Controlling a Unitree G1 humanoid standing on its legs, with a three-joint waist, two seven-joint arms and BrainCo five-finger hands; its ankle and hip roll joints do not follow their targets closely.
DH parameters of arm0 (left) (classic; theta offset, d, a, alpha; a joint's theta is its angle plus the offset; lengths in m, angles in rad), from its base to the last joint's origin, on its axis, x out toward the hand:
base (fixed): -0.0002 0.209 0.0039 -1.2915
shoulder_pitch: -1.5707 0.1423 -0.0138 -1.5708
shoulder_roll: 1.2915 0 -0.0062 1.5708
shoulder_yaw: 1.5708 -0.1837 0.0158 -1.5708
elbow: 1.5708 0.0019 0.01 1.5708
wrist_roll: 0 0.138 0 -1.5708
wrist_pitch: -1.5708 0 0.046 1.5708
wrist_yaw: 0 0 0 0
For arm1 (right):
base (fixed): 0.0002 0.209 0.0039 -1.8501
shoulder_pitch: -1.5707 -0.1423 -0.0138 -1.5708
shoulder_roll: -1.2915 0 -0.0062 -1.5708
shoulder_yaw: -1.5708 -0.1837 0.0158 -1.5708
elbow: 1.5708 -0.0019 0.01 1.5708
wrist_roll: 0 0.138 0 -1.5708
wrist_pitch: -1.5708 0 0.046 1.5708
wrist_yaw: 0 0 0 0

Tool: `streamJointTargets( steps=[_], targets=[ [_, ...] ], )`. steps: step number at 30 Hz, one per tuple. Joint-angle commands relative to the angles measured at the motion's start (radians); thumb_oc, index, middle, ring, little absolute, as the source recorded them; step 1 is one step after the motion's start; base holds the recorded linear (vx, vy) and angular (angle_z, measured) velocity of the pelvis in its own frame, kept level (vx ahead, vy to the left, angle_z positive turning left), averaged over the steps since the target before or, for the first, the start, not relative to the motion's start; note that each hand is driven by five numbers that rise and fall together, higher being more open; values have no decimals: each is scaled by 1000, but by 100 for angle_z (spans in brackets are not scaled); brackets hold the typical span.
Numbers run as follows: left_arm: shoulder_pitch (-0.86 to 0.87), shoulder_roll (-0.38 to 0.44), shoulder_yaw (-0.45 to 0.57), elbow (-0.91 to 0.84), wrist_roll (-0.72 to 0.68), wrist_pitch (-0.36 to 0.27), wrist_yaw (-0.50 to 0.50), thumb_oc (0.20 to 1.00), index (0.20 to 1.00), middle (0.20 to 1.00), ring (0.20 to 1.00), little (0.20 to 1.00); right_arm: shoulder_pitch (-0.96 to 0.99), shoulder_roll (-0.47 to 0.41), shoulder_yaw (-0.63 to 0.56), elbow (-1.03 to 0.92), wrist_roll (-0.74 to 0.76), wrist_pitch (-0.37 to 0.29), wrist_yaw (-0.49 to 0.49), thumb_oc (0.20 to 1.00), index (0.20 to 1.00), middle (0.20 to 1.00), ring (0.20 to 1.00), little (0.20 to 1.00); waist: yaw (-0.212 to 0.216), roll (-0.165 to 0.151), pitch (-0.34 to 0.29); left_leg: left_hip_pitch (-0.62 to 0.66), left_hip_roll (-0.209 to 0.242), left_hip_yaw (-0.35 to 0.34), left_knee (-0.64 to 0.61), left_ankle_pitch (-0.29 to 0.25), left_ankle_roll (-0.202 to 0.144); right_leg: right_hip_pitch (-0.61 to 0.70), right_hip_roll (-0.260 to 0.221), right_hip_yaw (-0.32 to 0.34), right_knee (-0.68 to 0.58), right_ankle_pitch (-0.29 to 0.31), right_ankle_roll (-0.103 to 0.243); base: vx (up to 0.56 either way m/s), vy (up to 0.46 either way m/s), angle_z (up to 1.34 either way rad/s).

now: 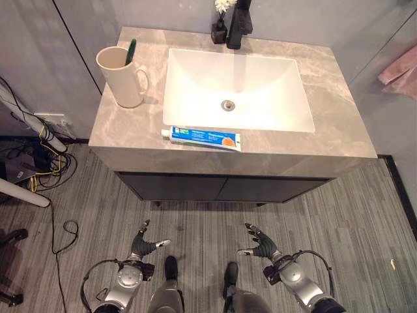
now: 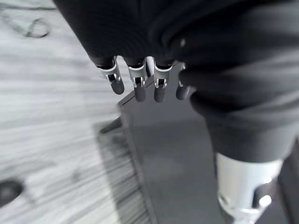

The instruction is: Put brush and paste in cup on sink, flatten towel.

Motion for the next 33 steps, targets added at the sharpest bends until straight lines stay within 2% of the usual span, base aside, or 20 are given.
streamJointTargets(
  steps=[1,4,5,6,7,8,9,11,12,13,14,15,16,18,21,24,29,33],
  targets=[
    [3,27,3,-25,57,-31,4,1000,1000,1000,1000,1000,-21,5,-7,-54,6,-29,-1,1000,1000,1000,1000,1000,4,-23,-29,-100,-1,-128,35,60,-16,52,-52,46,189,32,97,154,295,-11],
    [11,47,-1,-19,94,-25,1,1000,1000,1000,1000,1000,-36,7,18,-76,-20,-30,10,1000,1000,1000,1000,1000,1,-6,-21,-43,-20,-125,19,36,18,-3,-72,22,363,124,102,183,328,-14],
    [14,51,-3,-21,95,-24,-3,1000,1000,1000,1000,1000,-38,5,22,-79,-30,-32,11,1000,1000,1000,1000,1000,-2,1,-12,-18,-23,-123,10,33,27,-18,-73,14,412,138,103,268,345,-26],
    [37,55,0,-31,111,-21,-16,1000,1000,1000,1000,1000,-25,-7,19,-112,-46,-36,16,1000,1000,1000,1000,1000,-13,7,-5,30,-32,-131,-10,19,39,-38,-45,16,442,126,104,255,278,-26],
    [33,54,-2,-24,122,-21,-18,1000,1000,1000,1000,1000,-24,-14,17,-124,-51,-39,16,1000,1000,1000,1000,1000,-21,9,-8,38,-33,-137,-18,21,40,-65,-20,20,417,113,95,253,215,-21],
    [32,53,-6,-18,127,-23,-17,1000,1000,1000,1000,1000,-21,-18,13,-123,-52,-39,12,1000,1000,1000,1000,1000,-22,5,-8,52,-35,-124,-26,17,37,-85,-37,-15,362,104,92,115,86,-9],
    [32,53,-7,-18,127,-24,-17,1000,1000,1000,1000,1000,-21,-18,13,-123,-52,-39,12,1000,1000,1000,1000,1000,-23,5,-7,54,-34,-125,-28,17,36,-81,-37,-17,361,102,92,113,16,-11],
    [29,49,-10,-10,127,-24,-10,1000,1000,1000,1000,1000,-25,-21,10,-125,-61,-39,3,1000,1000,1000,1000,1000,-22,-6,-9,67,-32,-117,-35,5,22,-72,-95,-72,203,121,104,96,-61,-5],
    [29,49,-10,-10,127,-24,-10,1000,1000,1000,1000,1000,-24,-21,10,-125,-62,-39,3,1000,1000,1000,1000,1000,-24,-4,-6,70,-30,-120,-35,4,22,-64,-92,-77,195,123,104,106,-137,-3],
    [23,49,-14,-7,135,-29,-11,1000,1000,1000,1000,1000,-32,-21,11,-118,-79,-41,-10,1000,1000,1000,1000,1000,-25,-9,-1,77,-21,-125,-33,-10,8,-71,-112,-83,60,143,117,108,-150,-8],
    [16,51,-18,-4,139,-30,-10,1000,1000,1000,1000,1000,-36,-25,10,-131,-84,-39,-9,1000,1000,1000,1000,1000,-28,-14,1,73,-17,-137,-22,-20,3,-72,-119,-52,4,163,124,151,-168,-11],
    [10,60,-27,-7,158,-32,-11,1000,1000,1000,1000,1000,-34,-31,3,-140,-90,-37,-12,1000,1000,1000,1000,1000,-33,-27,4,76,-26,-143,-7,-31,4,-56,-104,4,8,173,126,131,-102,18],
    [11,60,-33,-5,176,-33,-16,1000,1000,1000,1000,1000,-36,-26,5,-120,-97,-38,-11,1000,1000,1000,1000,1000,-27,-38,2,81,-28,-145,-3,-33,3,-40,-100,6,-5,193,138,168,-109,46],
    [25,57,-27,-21,184,-39,-13,1000,1000,1000,1000,1000,-43,-34,-3,-124,-92,-38,-11,1000,1000,1000,1000,1000,-24,-54,-29,80,-31,-150,-21,-28,-6,-8,-87,-11,-56,211,138,185,-132,67],
    [50,54,-15,-37,168,-41,-19,1000,1000,1000,1000,1000,-47,-44,-19,-117,-87,-39,-18,1000,1000,1000,1000,1000,-13,-60,-58,88,-23,-155,-50,-21,-19,33,-70,-40,-111,192,137,124,-80,8],
    [59,63,-21,-61,187,-41,-18,1000,1000,1000,1000,1000,-48,-44,-32,-114,-86,-41,-28,1000,1000,1000,1000,1000,-9,-58,-64,96,-15,-161,-69,-14,-26,48,-63,-51,-124,179,135,68,-48,-11],
    [82,137,-52,-196,270,-65,-44,1000,1000,1000,1000,1000,-72,-23,-61,-26,-70,-37,-58,1000,1000,1000,1000,1000,3,-40,-65,93,1,-172,-87,-4,-41,58,-57,-68,-138,151,133,17,-28,3],
    [154,189,-17,-291,263,-87,-60,1000,1000,1000,1000,1000,-85,-23,-56,-6,-76,-38,-54,1000,1000,1000,1000,1000,18,-21,-65,81,4,-170,-87,1,-50,53,-66,-72,-146,143,135,0,0,0]
  ],
)
